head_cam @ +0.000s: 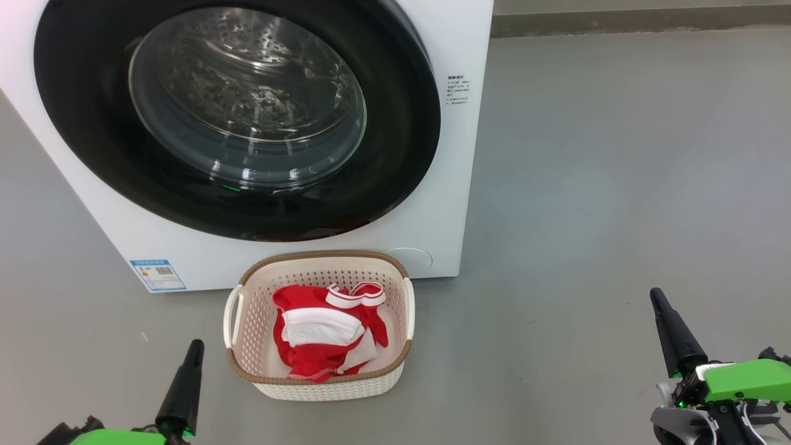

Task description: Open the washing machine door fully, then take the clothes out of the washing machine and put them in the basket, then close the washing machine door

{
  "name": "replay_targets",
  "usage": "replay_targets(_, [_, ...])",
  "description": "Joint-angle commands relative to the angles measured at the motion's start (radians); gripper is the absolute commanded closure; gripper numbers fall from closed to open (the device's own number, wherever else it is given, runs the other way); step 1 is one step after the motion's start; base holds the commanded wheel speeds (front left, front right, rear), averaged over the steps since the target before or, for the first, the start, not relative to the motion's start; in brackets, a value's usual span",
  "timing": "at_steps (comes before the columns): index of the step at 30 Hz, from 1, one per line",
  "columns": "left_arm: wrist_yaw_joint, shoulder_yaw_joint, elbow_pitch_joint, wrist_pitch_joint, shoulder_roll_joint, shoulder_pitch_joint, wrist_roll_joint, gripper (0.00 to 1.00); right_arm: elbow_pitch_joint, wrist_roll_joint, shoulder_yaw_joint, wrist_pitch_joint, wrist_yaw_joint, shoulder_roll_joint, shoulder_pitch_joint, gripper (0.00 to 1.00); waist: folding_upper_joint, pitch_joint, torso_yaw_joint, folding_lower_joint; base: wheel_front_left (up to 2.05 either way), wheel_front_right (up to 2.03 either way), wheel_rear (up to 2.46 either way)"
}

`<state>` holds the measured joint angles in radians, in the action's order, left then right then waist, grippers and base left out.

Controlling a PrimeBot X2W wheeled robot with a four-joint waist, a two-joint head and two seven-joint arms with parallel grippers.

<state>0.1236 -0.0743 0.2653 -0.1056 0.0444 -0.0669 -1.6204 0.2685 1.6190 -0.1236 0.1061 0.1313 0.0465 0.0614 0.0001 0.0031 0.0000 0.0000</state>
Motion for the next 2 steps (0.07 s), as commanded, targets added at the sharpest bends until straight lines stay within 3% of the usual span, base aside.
replay_targets(1, [0.007,-0.037,-0.020,-0.006,0.008,-0.041,0.010,1.00,-0.024,-0.008,0.013,0.005,-0.001,0.007,0.046,1.00,-0.0001,0.000,0.000,0.0000,0.00,0.00,0.00])
replay_targets(2, [0.007,-0.037,-0.020,-0.006,0.008,-0.041,0.010,1.00,-0.024,-0.008,0.013,0.005,-0.001,0.007,0.046,1.00,-0.0001,0.000,0.000,0.0000,0.00,0.00,0.00])
